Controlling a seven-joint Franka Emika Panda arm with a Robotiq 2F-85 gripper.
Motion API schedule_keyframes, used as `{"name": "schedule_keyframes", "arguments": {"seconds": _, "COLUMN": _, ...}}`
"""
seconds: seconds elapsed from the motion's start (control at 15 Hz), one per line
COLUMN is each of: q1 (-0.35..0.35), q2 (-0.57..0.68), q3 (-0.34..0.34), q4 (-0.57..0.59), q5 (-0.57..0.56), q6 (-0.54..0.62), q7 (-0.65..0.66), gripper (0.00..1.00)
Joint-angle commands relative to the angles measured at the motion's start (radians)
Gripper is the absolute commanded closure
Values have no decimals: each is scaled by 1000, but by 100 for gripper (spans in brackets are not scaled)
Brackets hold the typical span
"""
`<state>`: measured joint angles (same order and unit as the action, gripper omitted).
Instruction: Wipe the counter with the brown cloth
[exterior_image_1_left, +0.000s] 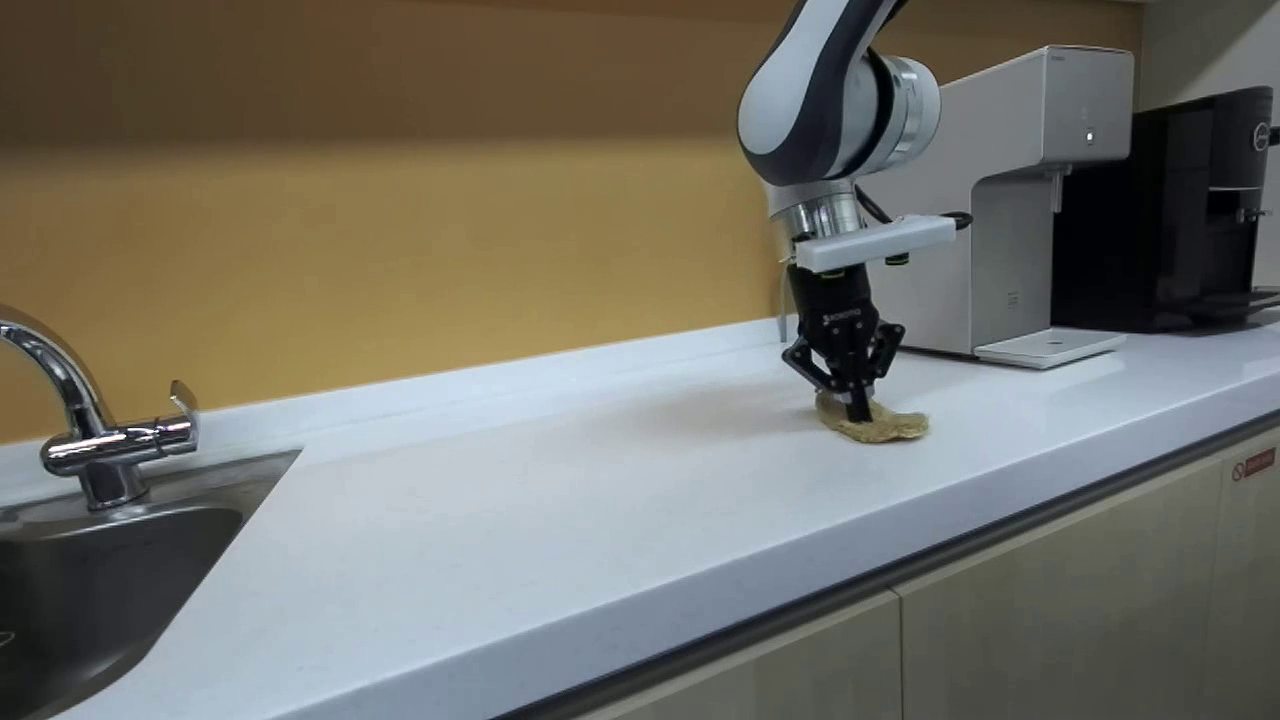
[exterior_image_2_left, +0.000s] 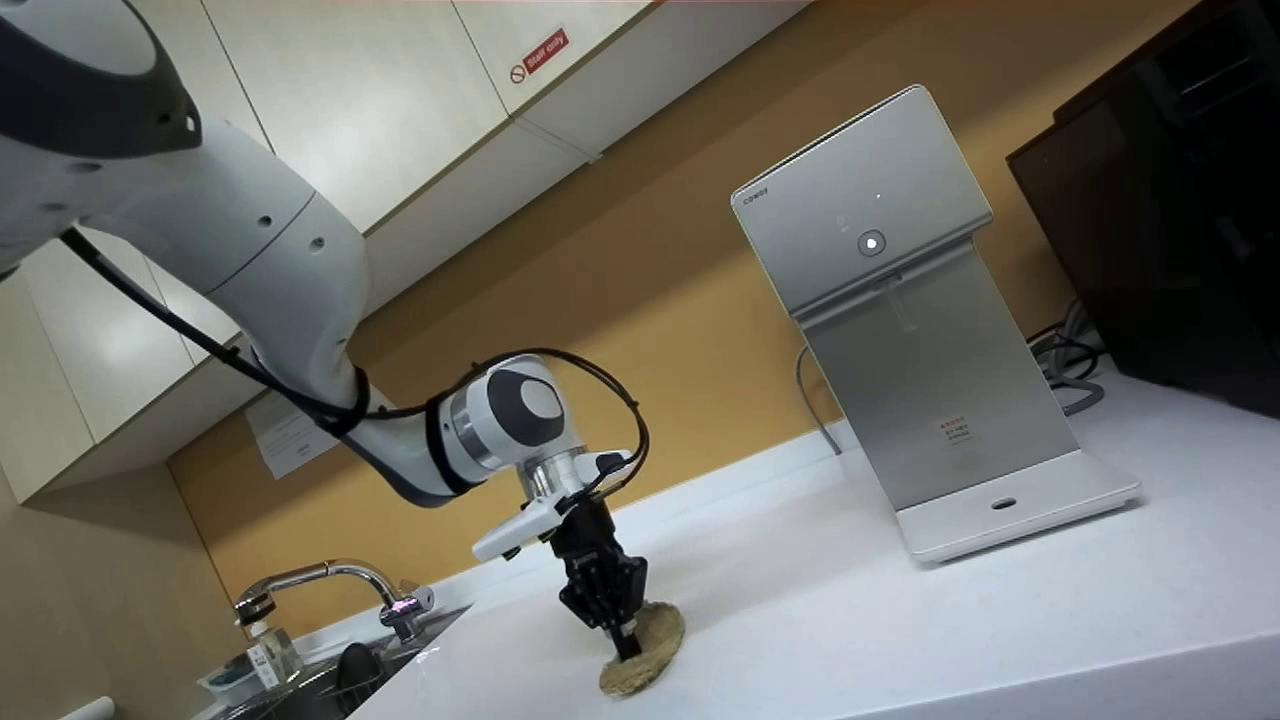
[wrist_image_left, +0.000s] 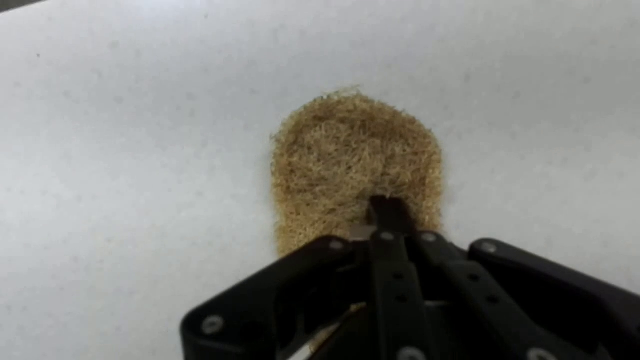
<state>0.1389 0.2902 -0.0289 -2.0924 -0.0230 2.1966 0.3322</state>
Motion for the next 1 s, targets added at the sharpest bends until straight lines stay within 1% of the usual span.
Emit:
{"name": "schedule_keyframes", "arguments": {"seconds": 0.0, "q1": -18, "q2": -55, "q3": 60, "q4": -90, "q5": 62, "q6": -12, "q7": -98, "gripper": 100}}
{"name": "schedule_keyframes", "arguments": {"seconds": 0.13, "q1": -14, "q2": -62, "q3": 81, "q4": -106, "q5": 81, "q6": -2, "q7": -131, "gripper": 100}}
{"name": "schedule_keyframes", "arguments": {"seconds": 0.33, "q1": -17, "q2": -62, "q3": 95, "q4": -110, "q5": 99, "q6": 15, "q7": -143, "gripper": 100}}
{"name": "schedule_keyframes", "arguments": {"seconds": 0.4, "q1": -19, "q2": -67, "q3": 96, "q4": -109, "q5": 102, "q6": 12, "q7": -143, "gripper": 79}}
{"name": "schedule_keyframes", "arguments": {"seconds": 0.67, "q1": -29, "q2": -109, "q3": 89, "q4": -107, "q5": 95, "q6": 7, "q7": -152, "gripper": 55}}
{"name": "schedule_keyframes", "arguments": {"seconds": 0.93, "q1": -47, "q2": -166, "q3": 87, "q4": -92, "q5": 104, "q6": -31, "q7": -166, "gripper": 26}}
